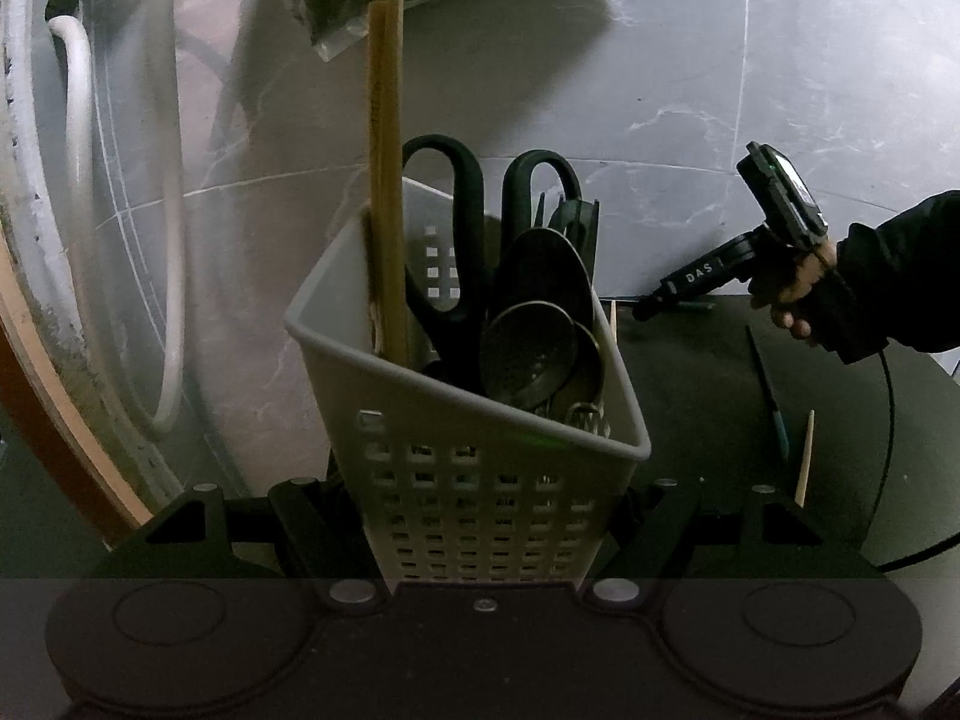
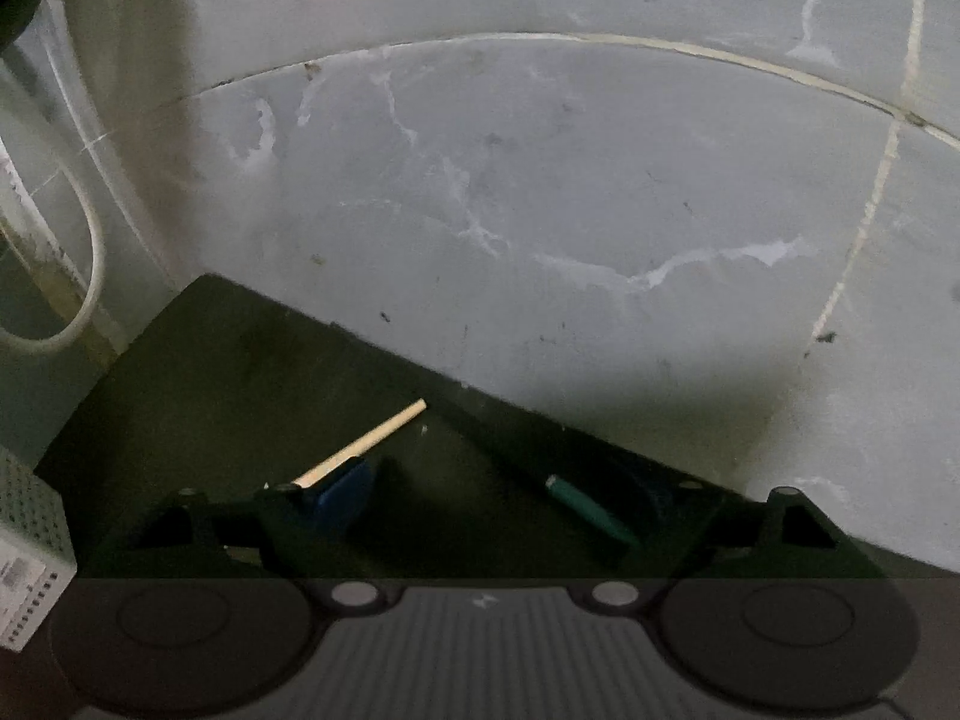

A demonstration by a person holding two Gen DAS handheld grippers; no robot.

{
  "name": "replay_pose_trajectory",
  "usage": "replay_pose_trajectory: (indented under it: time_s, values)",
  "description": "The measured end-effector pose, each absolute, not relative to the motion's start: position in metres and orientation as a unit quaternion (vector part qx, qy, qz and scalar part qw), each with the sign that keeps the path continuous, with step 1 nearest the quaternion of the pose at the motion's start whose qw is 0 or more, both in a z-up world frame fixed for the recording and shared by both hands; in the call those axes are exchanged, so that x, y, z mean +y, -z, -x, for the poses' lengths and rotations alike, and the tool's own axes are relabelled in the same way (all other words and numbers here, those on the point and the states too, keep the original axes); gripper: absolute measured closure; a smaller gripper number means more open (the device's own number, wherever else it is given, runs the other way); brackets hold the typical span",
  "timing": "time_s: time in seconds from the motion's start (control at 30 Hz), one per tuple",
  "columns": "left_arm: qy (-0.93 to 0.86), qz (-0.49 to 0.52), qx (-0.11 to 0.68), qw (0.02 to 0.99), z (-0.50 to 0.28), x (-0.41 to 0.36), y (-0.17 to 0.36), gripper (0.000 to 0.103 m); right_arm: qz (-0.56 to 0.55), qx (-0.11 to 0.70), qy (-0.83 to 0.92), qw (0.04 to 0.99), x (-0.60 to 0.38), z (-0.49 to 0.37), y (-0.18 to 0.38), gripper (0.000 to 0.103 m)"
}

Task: Organize utensils
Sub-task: 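Lower the right gripper toward the dark teal-tipped stick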

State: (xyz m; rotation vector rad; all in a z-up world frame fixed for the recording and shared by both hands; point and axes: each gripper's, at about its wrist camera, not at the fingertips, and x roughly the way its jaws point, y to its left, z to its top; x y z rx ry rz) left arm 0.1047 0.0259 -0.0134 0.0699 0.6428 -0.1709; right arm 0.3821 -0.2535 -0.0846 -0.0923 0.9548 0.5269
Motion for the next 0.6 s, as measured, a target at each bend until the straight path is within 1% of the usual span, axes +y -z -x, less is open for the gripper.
replay_pose_trajectory:
  time_s: [0.17, 0.27, 0.3, 0.43, 0.53, 0.6]
  values:
    - [0.085, -0.035, 0.317, 0.944, -0.105, 0.026, 0.014, 0.027, 0.058, 0.432, -0.234, 0.869, -0.255, -0.377, 0.078, 0.015]
    - [0.084, -0.033, 0.318, 0.944, -0.106, 0.026, 0.013, 0.027, 0.058, 0.435, -0.221, 0.871, -0.255, -0.382, 0.083, 0.015]
    - [0.084, -0.034, 0.319, 0.944, -0.106, 0.026, 0.013, 0.027, 0.055, 0.44, -0.225, 0.868, -0.255, -0.384, 0.086, 0.011]
    - [0.084, -0.035, 0.321, 0.943, -0.107, 0.025, 0.012, 0.027, 0.071, 0.433, -0.237, 0.867, -0.246, -0.382, 0.092, 0.008]
    - [0.084, -0.036, 0.323, 0.942, -0.108, 0.025, 0.012, 0.027, 0.071, 0.432, -0.239, 0.867, -0.246, -0.379, 0.092, 0.014]
    - [0.084, -0.036, 0.323, 0.942, -0.108, 0.024, 0.012, 0.027, 0.083, 0.435, -0.248, 0.862, -0.245, -0.373, 0.089, 0.024]
